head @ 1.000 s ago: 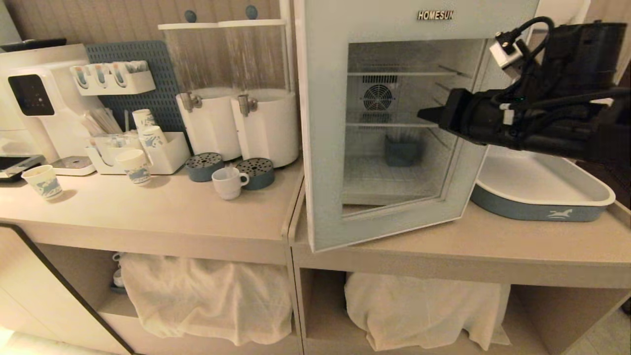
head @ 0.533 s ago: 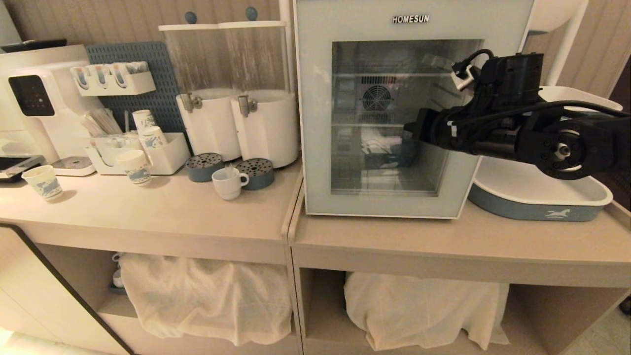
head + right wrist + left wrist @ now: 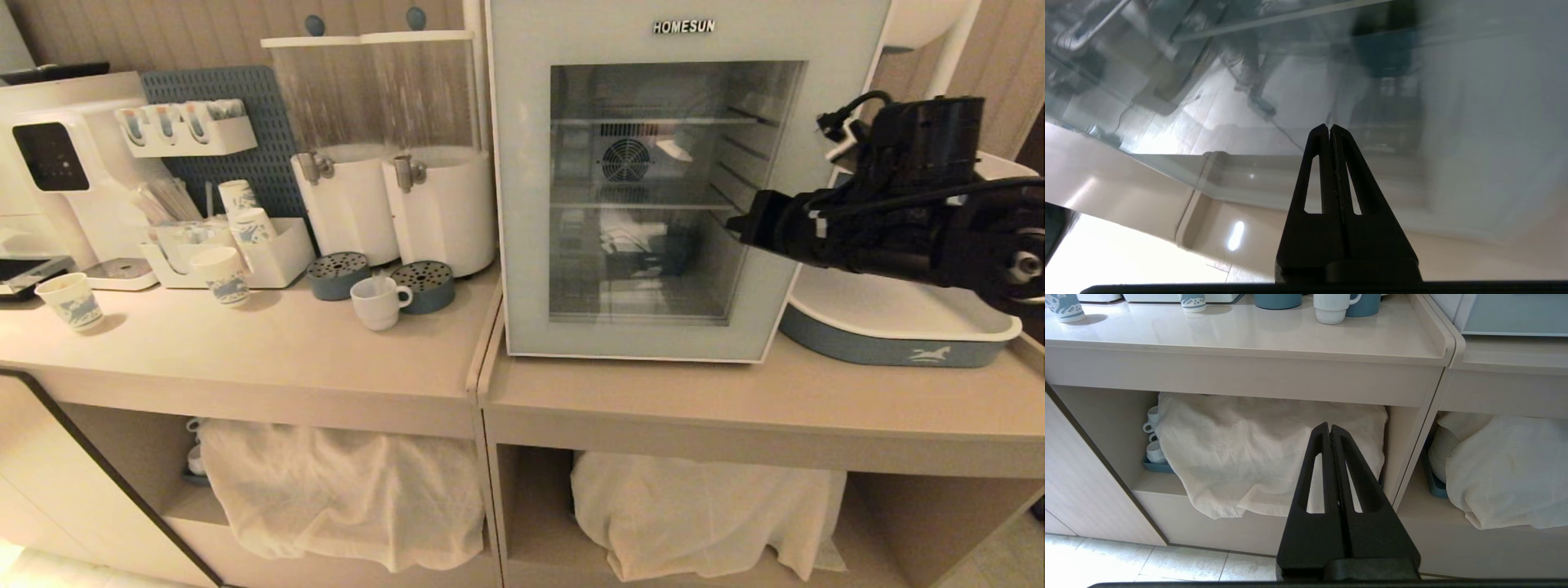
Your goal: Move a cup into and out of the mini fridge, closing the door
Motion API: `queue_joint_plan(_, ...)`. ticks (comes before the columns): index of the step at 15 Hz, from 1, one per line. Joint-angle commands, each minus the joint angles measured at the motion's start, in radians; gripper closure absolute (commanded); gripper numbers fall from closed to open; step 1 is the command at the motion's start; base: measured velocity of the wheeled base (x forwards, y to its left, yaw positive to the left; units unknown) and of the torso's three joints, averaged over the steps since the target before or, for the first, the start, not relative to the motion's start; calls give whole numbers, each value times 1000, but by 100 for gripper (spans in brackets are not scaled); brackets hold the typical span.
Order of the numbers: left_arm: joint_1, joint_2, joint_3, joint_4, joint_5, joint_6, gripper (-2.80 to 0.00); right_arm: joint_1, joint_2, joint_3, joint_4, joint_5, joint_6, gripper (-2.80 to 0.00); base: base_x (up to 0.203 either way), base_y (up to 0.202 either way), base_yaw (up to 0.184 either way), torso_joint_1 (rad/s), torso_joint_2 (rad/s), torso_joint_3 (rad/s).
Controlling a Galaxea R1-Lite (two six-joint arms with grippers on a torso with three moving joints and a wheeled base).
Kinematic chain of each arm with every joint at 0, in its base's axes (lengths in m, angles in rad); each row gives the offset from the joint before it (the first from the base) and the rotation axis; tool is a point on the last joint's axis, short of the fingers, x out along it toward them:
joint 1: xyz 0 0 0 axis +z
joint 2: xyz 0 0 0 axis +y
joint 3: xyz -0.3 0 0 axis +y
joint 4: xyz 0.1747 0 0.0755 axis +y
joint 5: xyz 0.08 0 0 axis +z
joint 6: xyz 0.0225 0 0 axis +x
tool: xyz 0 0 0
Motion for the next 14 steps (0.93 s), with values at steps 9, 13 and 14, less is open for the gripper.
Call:
queue_joint_plan(9,1,1,0,0,0,-2,0,-155,-847,173,492,-77,234,0,0,0,0,0,0,0)
queue_joint_plan(13,1,1,0,0,0,-1,0,-232,-1159,309,600,-81,295,0,0,0,0,0,0,0)
queue_joint_plan(14,1,1,0,0,0,-1,0,-249,-1234,348,625,-79,312,0,0,0,0,0,0,0)
